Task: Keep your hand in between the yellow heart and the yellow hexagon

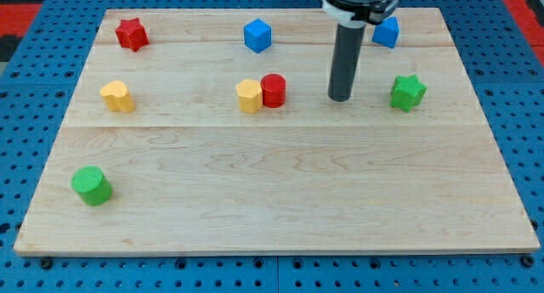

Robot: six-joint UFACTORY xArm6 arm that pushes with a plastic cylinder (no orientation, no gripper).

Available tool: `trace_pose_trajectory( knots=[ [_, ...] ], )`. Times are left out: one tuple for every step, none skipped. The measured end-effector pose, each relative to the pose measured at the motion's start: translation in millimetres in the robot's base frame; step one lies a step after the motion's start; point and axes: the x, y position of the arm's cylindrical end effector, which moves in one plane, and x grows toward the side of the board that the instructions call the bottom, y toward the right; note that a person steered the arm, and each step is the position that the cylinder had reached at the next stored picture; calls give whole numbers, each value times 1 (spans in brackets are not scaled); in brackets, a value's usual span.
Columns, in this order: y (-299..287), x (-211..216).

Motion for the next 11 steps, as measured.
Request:
trace_pose_trajectory(
  knots=[
    [12, -20],
    [27, -36],
    [32, -38],
    [34, -38],
    [40, -38],
    [39, -38],
    [38, -38],
    [37, -38],
    [37, -38],
    [35, -38],
    [18, -40]
  ],
)
